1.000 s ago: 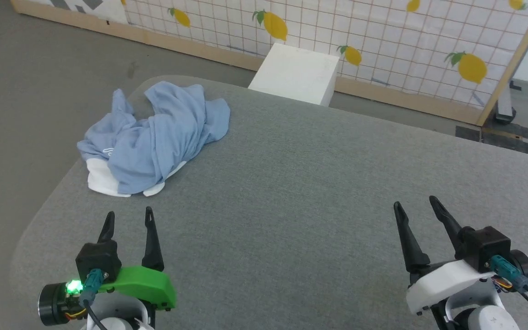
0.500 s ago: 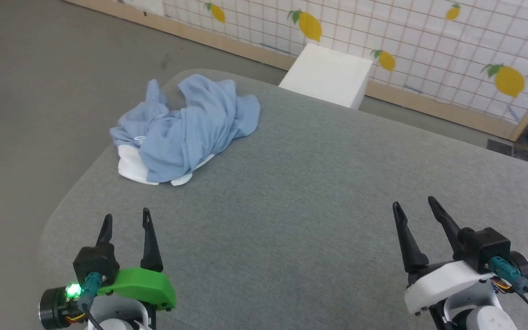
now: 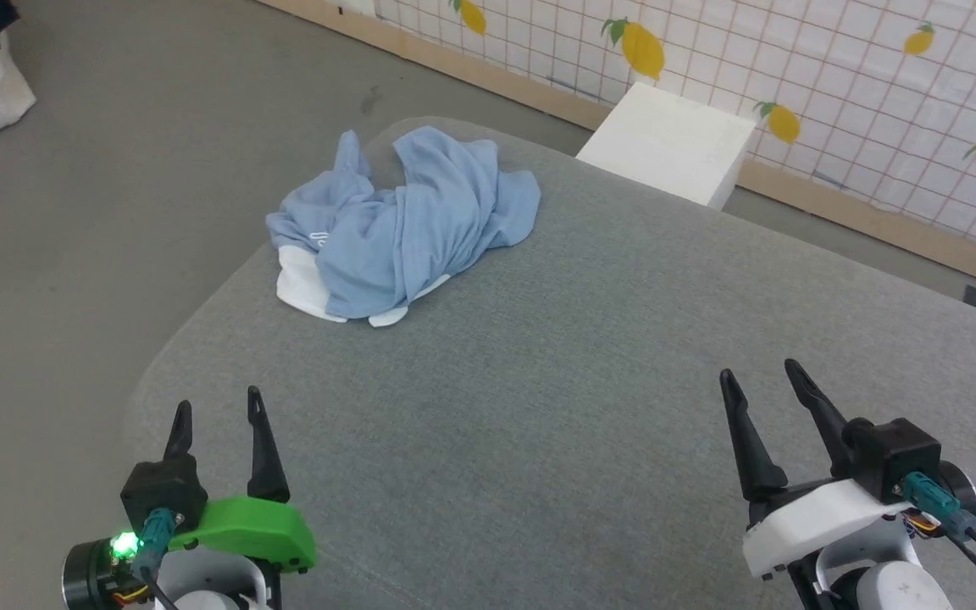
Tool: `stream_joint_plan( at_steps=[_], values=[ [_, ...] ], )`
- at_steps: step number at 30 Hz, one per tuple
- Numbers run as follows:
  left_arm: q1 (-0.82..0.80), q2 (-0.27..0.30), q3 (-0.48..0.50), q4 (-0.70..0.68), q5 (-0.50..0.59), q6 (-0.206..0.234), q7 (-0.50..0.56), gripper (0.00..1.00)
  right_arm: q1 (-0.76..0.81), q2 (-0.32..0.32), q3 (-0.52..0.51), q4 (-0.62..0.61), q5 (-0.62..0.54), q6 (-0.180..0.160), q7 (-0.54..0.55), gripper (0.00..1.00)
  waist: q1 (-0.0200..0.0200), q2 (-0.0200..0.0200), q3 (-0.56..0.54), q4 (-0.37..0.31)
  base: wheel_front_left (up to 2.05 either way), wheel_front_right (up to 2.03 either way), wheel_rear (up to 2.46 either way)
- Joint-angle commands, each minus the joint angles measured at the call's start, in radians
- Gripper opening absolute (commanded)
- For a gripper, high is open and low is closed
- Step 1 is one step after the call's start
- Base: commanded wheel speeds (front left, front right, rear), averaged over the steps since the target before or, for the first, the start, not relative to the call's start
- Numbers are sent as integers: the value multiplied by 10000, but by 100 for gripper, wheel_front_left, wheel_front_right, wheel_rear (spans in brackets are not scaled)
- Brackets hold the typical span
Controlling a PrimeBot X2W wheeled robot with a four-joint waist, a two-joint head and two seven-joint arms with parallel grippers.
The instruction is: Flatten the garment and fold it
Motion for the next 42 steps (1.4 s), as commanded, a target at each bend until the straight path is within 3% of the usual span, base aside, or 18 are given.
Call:
stream_joint_plan(
  at_steps=[1, 9, 16, 21, 26, 34, 40, 41, 42],
  values=[
    [-2, 130, -30, 10, -95, 89, -80, 100, -153, 14, 12, 56, 81, -13, -105, 100, 0, -1, 51, 127, 0, 0, 0],
    [-1913, 614, -8, 597, -861, -463, 576, 100, -498, 16, 157, -200, -148, -14, 68, 100, 0, -1, 1003, -73, 0, 0, 0],
    [-5193, 774, 172, 1920, -1979, -999, 1647, 100, -1305, 18, 246, -1110, -956, -15, 615, 100, 0, -1, 3341, -882, 0, 0, 0],
    [-7305, 1229, 202, 3109, -2537, -1247, 2965, 100, -1903, -18, 411, -1584, -1245, -16, 689, 100, 0, -1, 4987, -1579, 0, 0, 0],
    [-8788, 1669, 432, 4259, -3579, -1293, 5295, 100, -2475, -106, 503, -1808, -1280, -17, 579, 100, 0, -1, 6352, -2285, 0, 0, 0],
    [-8752, 2717, 851, 5075, -4271, -995, 7469, 100, -2957, -75, 760, -1538, -1040, -17, 98, 100, 0, -1, 7157, -3215, 0, 0, 0],
    [-7898, 2837, 1183, 4944, -4757, -603, 8452, 100, -2833, -48, 634, -1135, -920, -17, -190, 100, 0, -1, 6862, -3418, 0, 0, 0],
    [-7694, 2883, 1123, 4915, -4781, -611, 8723, 92, -2811, -43, 615, -1069, -894, -17, -234, 100, 0, -1, 6733, -3428, 0, 0, 0],
    [-7530, 2921, 1063, 4866, -4785, -619, 8921, 49, -2796, -38, 600, -1012, -870, -17, -264, 100, 0, -1, 6610, -3429, 0, 0, 0]
  ],
)
